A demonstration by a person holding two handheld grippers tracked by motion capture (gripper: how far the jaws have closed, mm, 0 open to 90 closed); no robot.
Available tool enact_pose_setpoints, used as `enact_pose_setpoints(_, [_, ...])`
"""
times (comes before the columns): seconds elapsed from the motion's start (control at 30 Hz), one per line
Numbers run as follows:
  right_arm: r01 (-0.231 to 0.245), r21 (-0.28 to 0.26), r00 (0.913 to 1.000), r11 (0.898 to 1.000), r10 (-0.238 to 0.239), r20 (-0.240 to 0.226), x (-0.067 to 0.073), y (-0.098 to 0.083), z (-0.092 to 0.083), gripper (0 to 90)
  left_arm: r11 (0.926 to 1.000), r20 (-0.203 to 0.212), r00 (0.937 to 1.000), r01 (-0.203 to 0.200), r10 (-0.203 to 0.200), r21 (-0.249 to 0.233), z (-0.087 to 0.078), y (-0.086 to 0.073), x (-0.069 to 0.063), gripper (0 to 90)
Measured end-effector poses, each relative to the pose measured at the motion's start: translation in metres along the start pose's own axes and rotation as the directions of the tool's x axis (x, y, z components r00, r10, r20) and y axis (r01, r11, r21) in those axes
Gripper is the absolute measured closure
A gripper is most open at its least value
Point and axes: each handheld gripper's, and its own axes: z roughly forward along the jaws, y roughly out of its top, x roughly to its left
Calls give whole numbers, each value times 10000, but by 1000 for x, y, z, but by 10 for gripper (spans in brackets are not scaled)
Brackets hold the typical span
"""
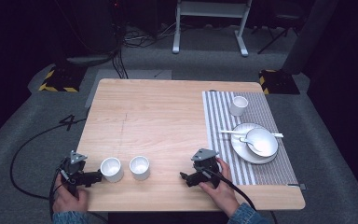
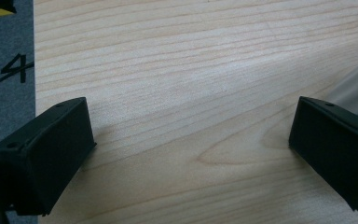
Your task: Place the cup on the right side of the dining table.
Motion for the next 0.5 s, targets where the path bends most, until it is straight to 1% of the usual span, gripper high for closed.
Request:
enact_pose_setpoints(0.03, [0, 0, 10000, 10000, 0, 0, 0, 0, 0, 22, 10000, 0, 10000, 0, 0, 0, 0, 0, 0, 1])
enact_pose_setpoints(0.07, [-60, 62, 9999, 10000, 59, 86, 0, 0, 1, 3, 10000, 1, 10000, -2, 2, 1, 0, 0, 0, 0])
enact_pose_setpoints(0.5, [-84, 76, 9999, 9999, 84, 94, 0, 0, 1, 3, 10000, 4, 10000, -4, 4, -2, 0, 0, 0, 1])
